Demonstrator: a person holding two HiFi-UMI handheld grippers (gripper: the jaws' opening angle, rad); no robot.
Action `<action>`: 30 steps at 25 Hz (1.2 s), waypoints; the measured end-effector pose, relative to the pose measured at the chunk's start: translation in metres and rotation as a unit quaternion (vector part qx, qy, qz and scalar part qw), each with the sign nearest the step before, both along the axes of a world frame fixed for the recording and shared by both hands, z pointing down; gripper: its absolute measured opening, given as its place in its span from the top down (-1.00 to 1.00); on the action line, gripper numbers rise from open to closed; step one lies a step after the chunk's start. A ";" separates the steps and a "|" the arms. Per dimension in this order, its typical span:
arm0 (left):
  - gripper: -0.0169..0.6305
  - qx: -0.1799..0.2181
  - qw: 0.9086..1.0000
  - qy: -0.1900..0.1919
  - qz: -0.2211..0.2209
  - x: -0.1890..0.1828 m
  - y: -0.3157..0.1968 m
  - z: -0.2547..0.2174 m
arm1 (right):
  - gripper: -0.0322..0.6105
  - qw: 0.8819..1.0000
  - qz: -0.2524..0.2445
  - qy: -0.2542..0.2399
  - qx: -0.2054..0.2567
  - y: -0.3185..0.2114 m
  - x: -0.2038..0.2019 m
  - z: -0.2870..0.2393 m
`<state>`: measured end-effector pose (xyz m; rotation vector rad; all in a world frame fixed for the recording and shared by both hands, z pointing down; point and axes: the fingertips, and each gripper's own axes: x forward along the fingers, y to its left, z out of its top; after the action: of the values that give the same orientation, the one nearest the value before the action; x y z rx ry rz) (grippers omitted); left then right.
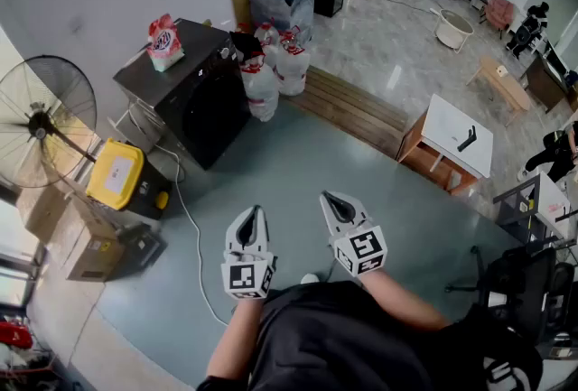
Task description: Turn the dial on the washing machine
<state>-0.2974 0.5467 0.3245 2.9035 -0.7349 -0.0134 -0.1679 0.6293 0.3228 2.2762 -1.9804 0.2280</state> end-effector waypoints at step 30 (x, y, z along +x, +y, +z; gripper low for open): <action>0.34 -0.028 0.999 -0.036 -0.021 -0.003 0.009 0.029 | 0.22 0.999 -0.026 -0.041 -0.024 0.028 0.022 0.031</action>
<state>-0.3006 0.5560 0.3537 2.8486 -0.7938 0.1049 -0.1458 0.6569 0.3538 2.2179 -2.0463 0.3668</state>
